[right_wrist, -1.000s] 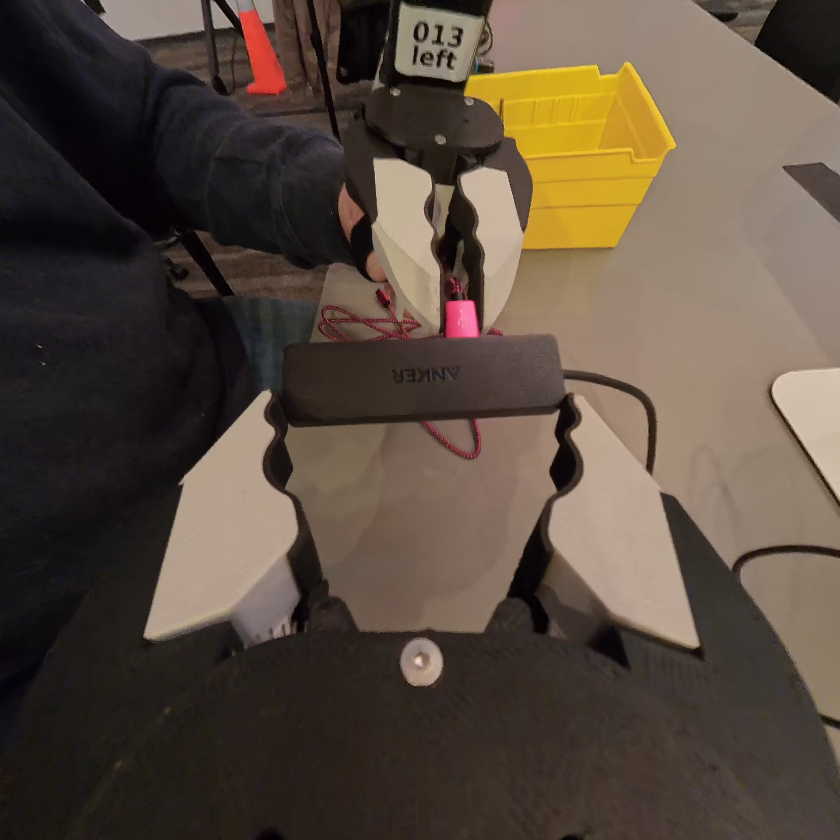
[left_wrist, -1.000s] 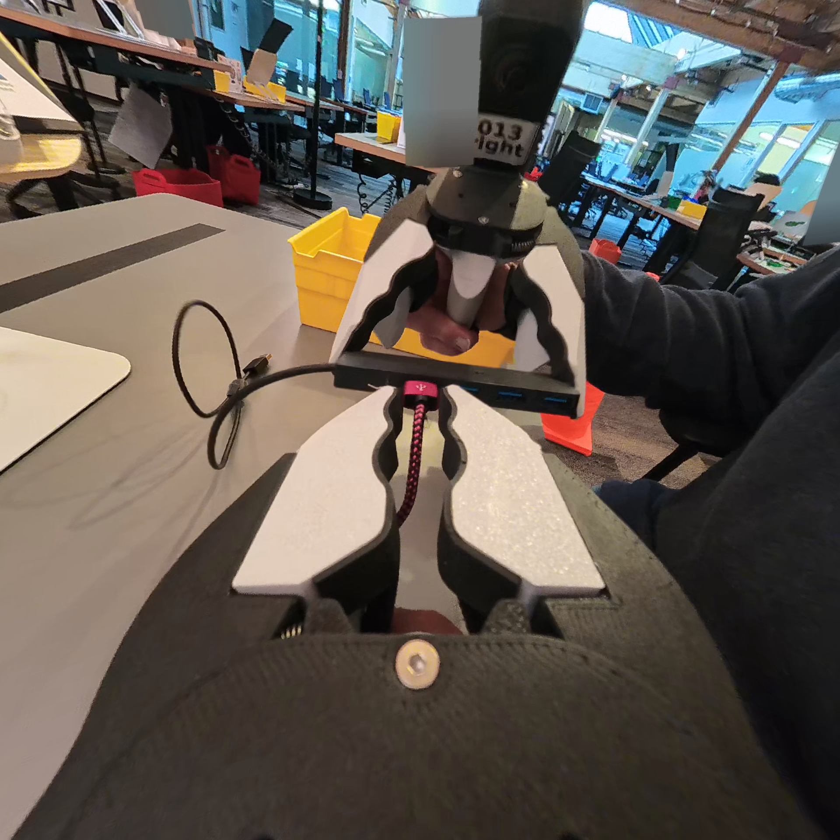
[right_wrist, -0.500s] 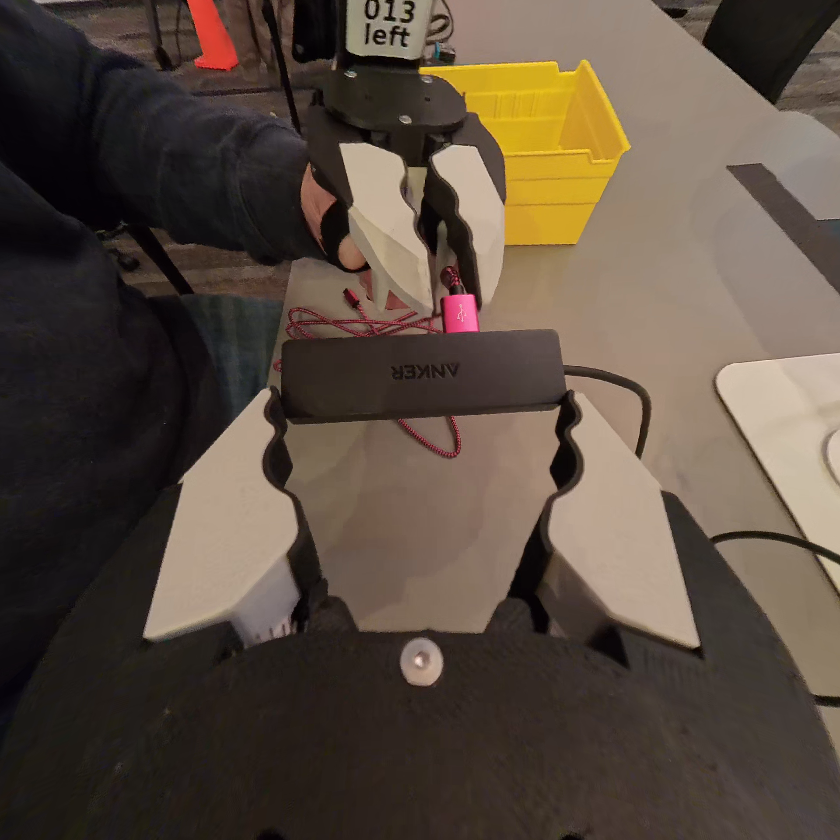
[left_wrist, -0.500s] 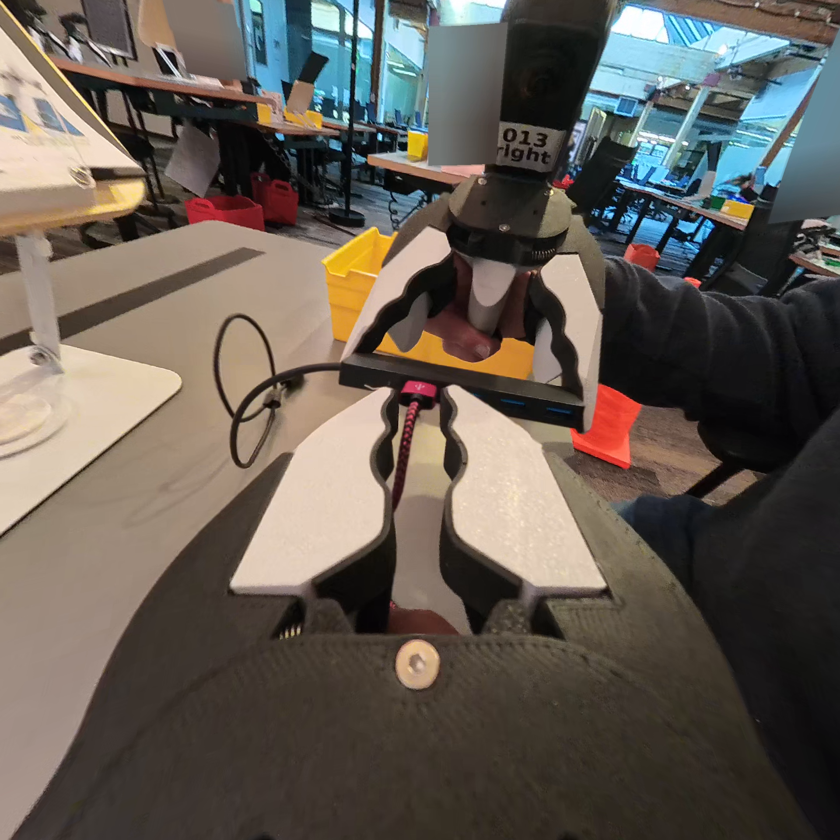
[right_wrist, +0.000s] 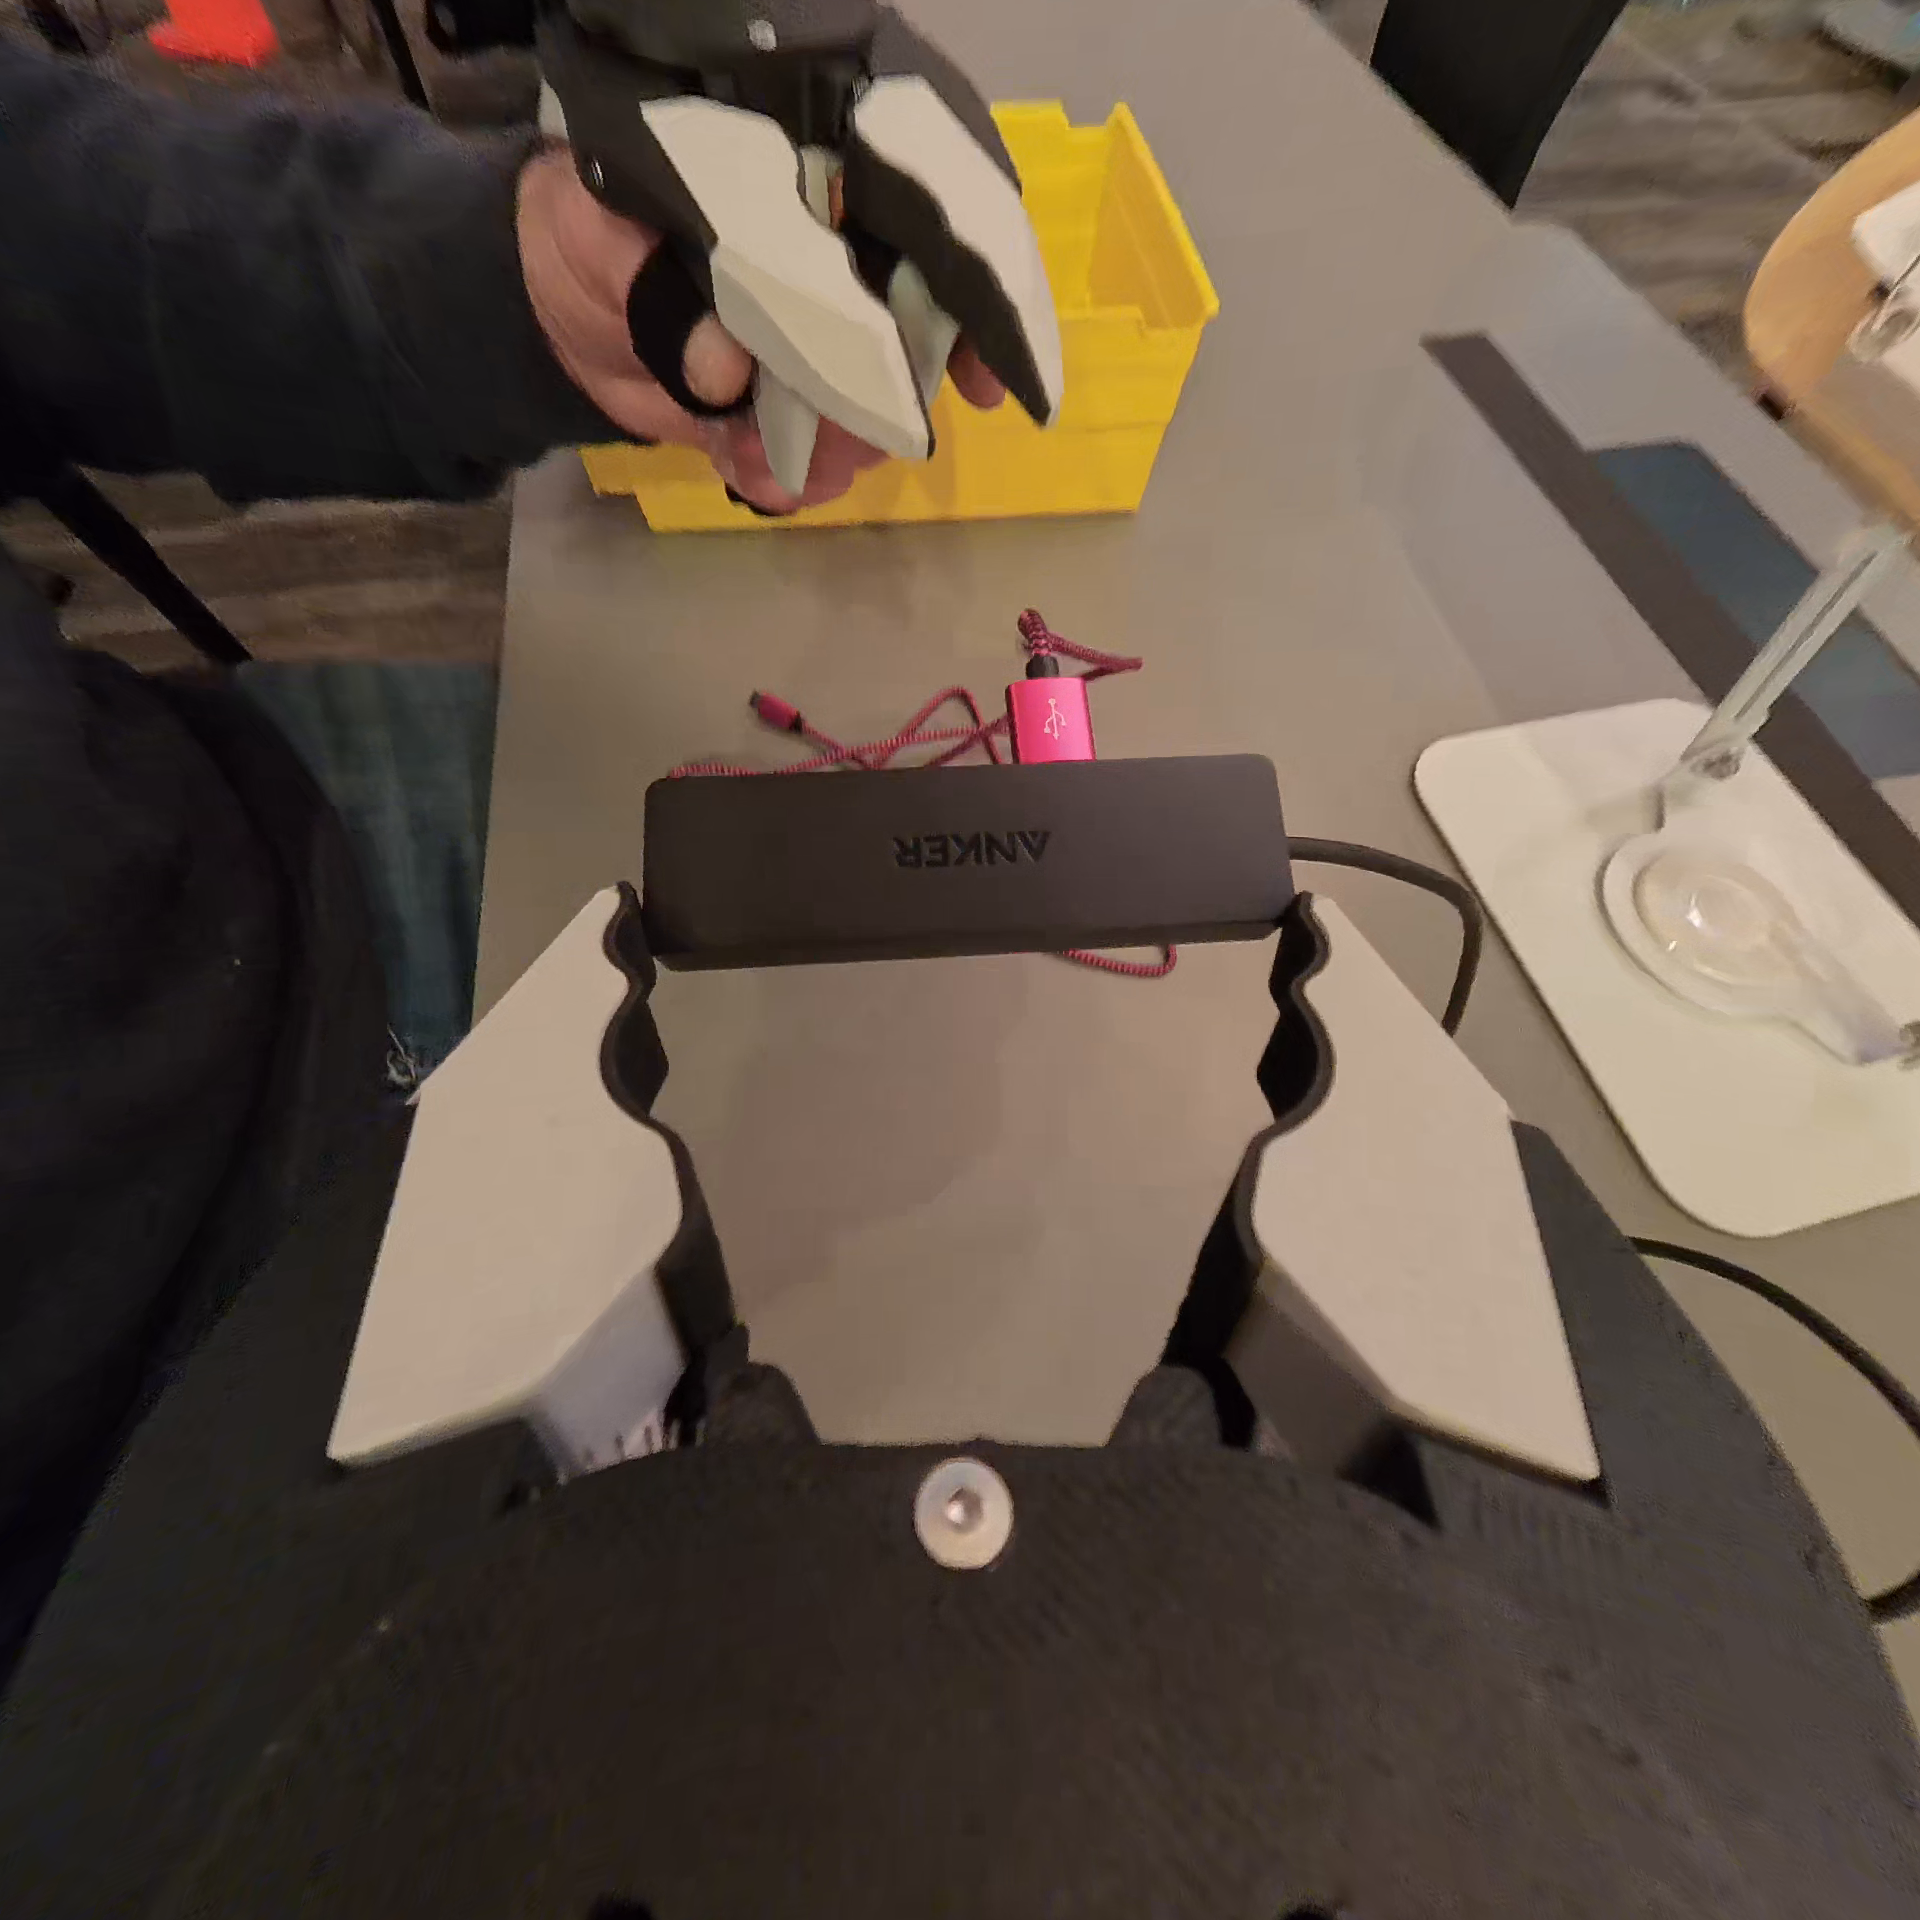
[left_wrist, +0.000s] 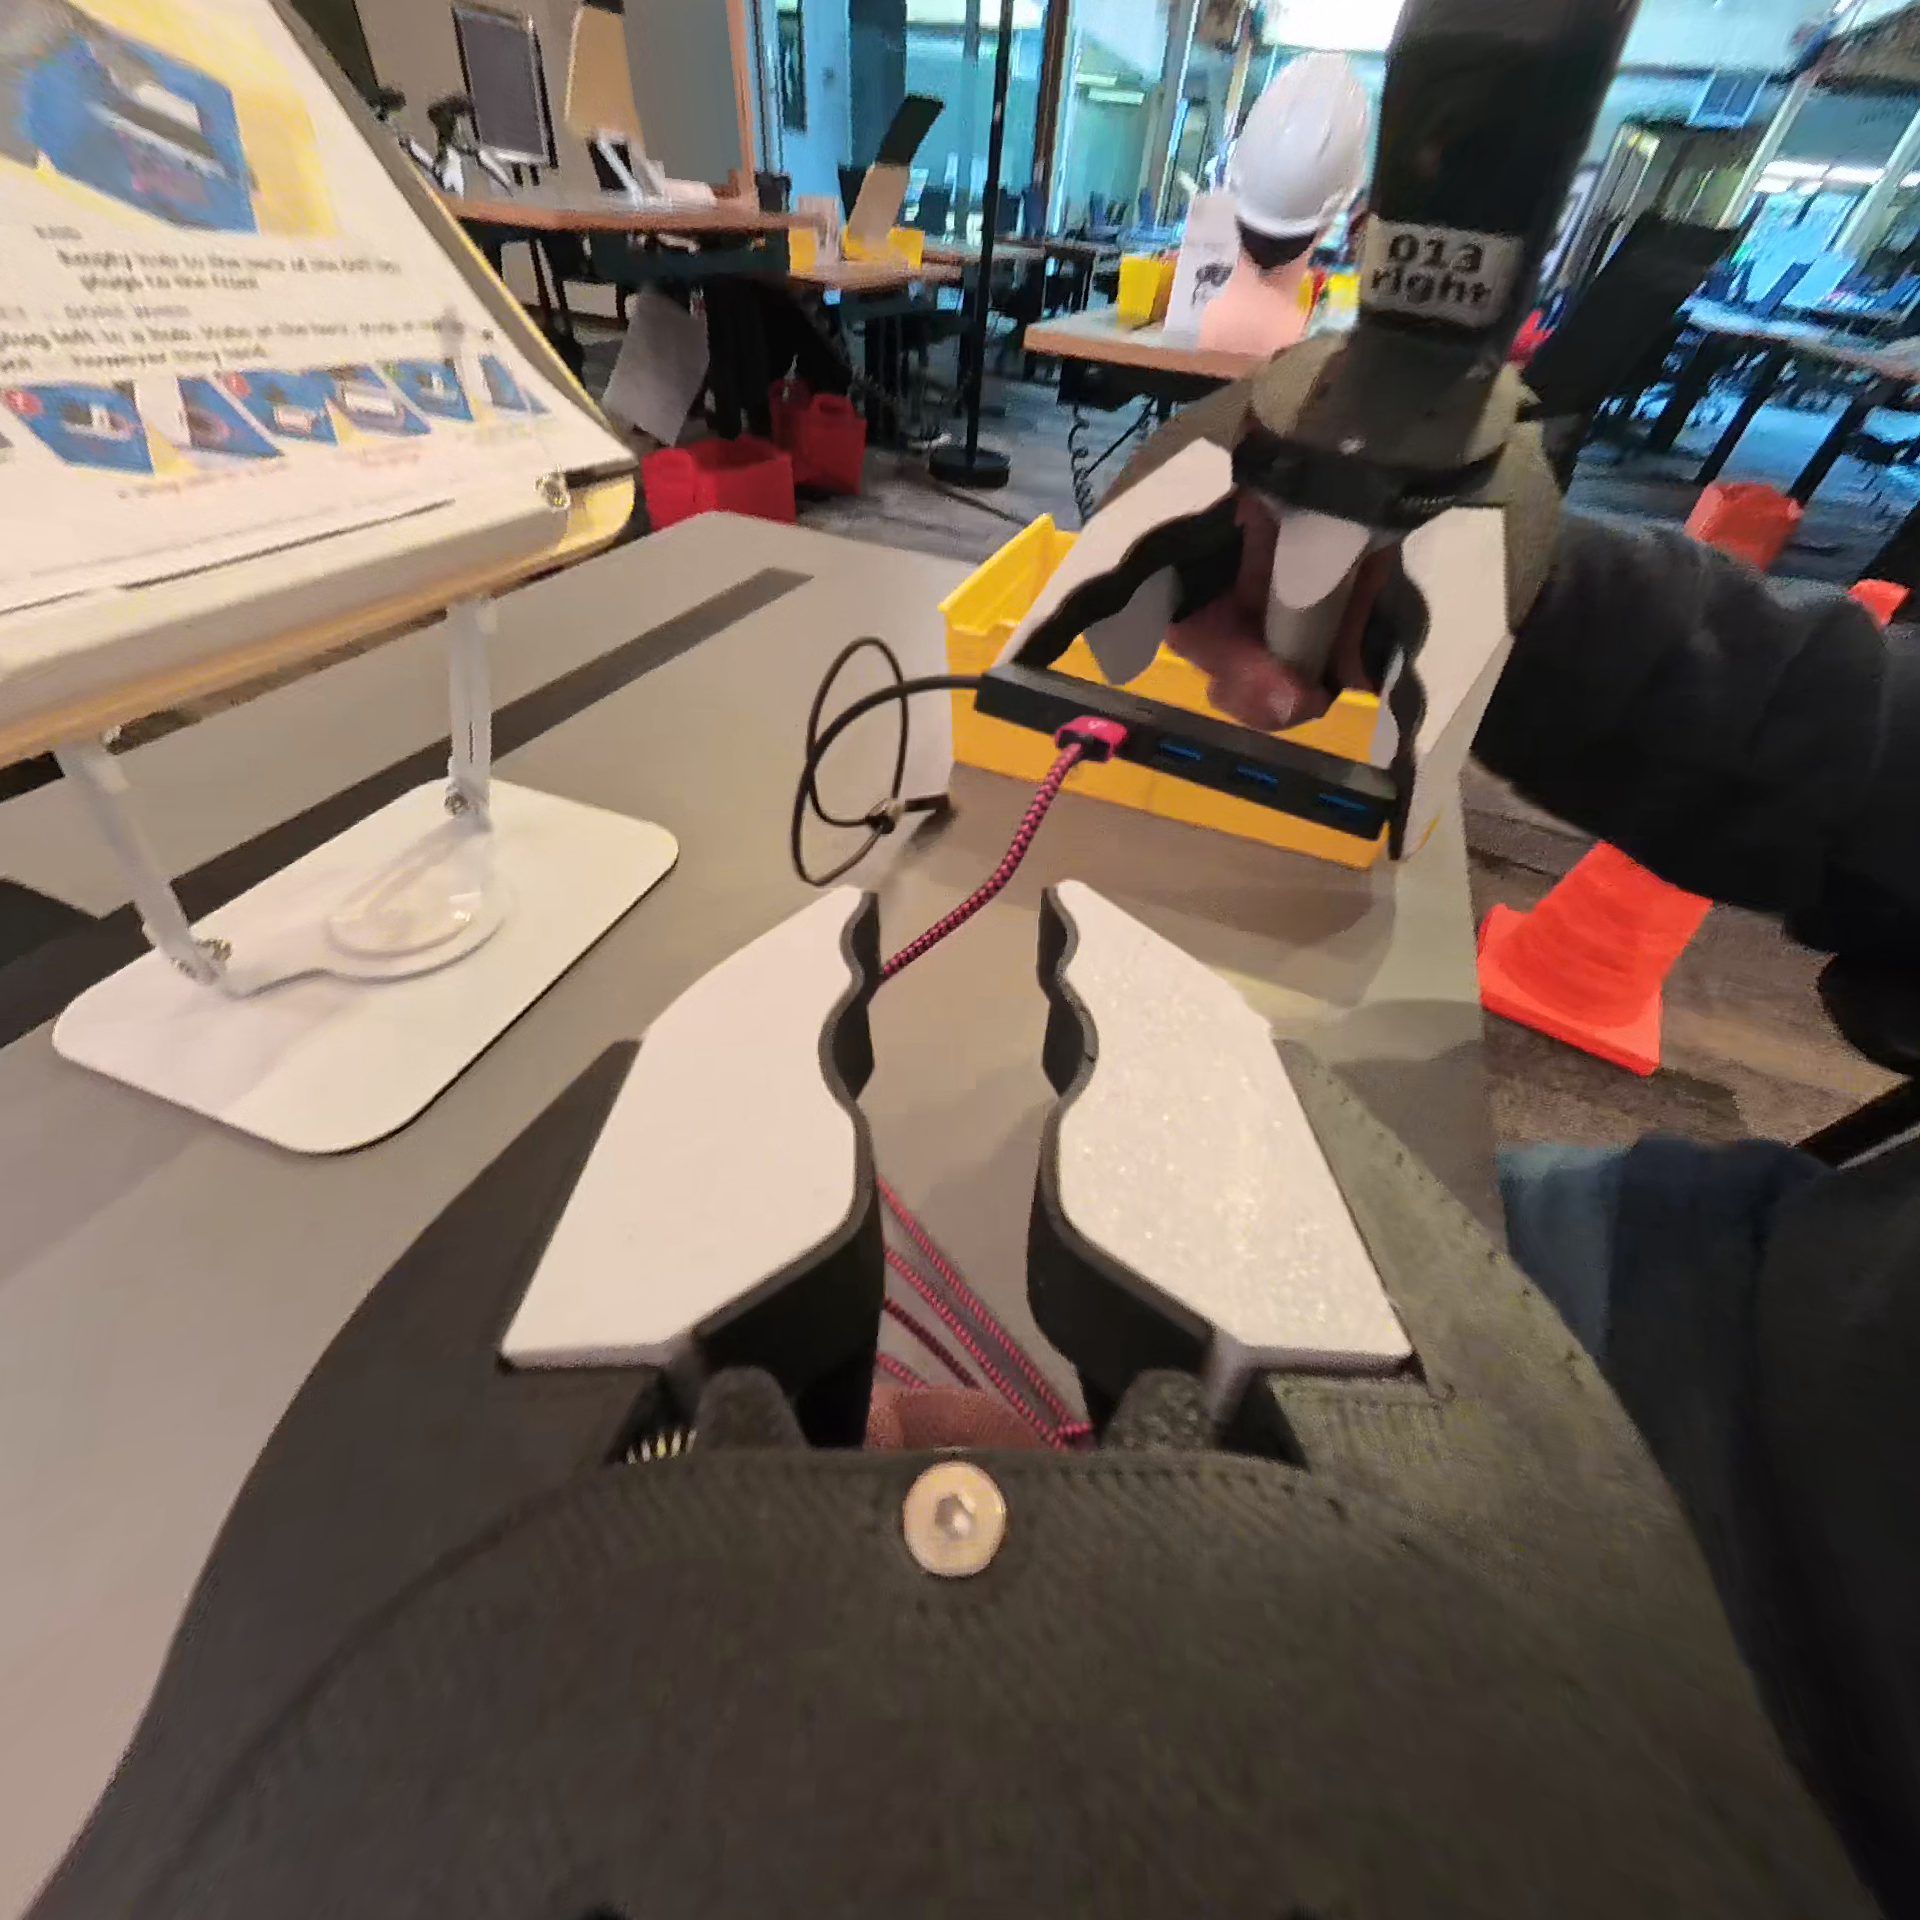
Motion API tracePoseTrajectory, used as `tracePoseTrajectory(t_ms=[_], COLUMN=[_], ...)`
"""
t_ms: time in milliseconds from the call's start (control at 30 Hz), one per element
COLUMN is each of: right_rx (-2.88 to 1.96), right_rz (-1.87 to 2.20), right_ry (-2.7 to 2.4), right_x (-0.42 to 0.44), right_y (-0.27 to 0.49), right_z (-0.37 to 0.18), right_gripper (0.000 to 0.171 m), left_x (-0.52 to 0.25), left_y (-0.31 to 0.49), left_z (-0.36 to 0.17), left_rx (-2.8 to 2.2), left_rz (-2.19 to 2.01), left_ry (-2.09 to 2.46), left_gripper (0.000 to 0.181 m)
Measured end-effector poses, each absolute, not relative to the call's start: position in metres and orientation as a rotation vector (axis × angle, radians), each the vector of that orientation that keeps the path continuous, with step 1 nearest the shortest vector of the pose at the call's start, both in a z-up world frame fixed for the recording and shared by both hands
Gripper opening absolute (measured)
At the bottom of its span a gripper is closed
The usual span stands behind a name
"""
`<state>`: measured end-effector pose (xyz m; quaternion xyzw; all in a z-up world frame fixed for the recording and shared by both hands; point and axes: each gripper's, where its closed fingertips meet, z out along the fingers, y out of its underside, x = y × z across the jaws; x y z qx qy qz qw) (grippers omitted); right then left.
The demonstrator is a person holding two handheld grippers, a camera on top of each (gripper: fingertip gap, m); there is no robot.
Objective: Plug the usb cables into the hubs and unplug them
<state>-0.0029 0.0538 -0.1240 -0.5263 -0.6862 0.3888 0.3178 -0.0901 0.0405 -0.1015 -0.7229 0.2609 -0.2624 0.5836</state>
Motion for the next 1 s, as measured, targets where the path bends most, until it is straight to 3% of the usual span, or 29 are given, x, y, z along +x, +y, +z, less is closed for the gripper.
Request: tracePoseTrajectory(t_ms=[600,767,933,1000], right_rx=[-1.715,-1.766,-1.864,-1.917], right_rz=[0.645,0.669,0.942,0.879], right_ry=[-2.032,-2.045,-1.836,-1.709], right_x=[0.004,0.007,0.012,0.02], right_y=[0.029,0.022,0.028,0.054], right_z=[-0.287,-0.285,-0.237,-0.22], right_gripper=[0.118,0.121,0.118,0.117], left_x=[-0.134,-0.14,-0.146,-0.15], left_y=[0.013,0.006,0.001,-0.004], left_z=[-0.236,-0.258,-0.265,-0.272], left_rx=[-2.348,-2.432,-2.47,-2.507], left_rz=[-0.224,-0.207,-0.2,-0.167], left_ry=[0.445,0.392,0.379,0.388], left_gripper=[0.048,0.048,0.048,0.048])
